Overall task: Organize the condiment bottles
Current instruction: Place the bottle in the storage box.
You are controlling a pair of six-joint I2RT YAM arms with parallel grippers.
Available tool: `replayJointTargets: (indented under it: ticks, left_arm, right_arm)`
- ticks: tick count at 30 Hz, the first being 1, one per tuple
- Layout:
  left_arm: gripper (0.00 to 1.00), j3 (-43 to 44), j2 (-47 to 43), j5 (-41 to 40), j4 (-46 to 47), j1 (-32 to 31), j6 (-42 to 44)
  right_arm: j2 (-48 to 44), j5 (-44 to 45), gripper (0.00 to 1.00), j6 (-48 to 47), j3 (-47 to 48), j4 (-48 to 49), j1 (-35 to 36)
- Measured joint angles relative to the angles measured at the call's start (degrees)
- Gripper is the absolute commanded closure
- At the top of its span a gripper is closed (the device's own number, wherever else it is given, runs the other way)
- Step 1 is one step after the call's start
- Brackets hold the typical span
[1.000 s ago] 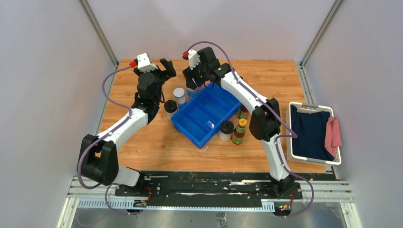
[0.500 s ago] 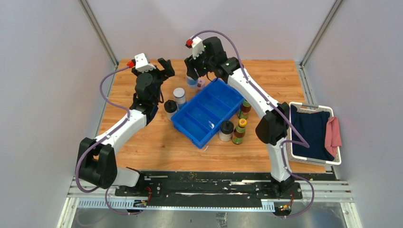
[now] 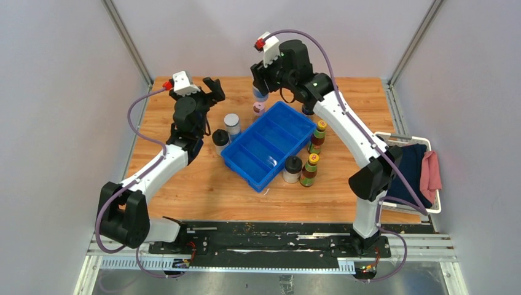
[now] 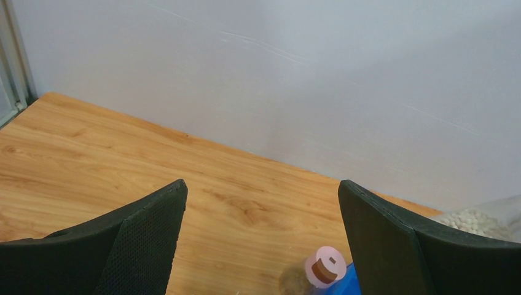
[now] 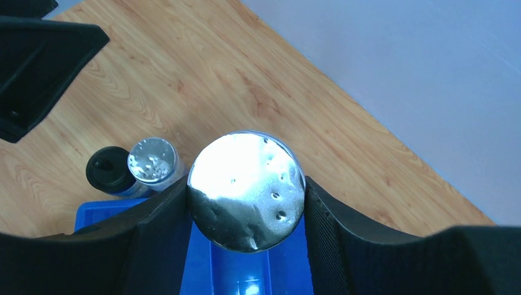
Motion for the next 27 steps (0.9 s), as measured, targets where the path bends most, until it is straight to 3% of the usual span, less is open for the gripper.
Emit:
replayJointTargets:
  ticks: [13,27]
  left_arm:
    - [0.04,-2.0,-0.1,0.8,0.0,0.0,-1.3]
    - [0.04,-2.0,-0.1,1.4,0.0,0.0,-2.1]
  right_arm:
    - [-5.9,5.2,1.00,3.9,-17.4,1.6,-4.0]
    - [-5.9,4.0,1.00,7.6,-20.8,5.8,-9.3]
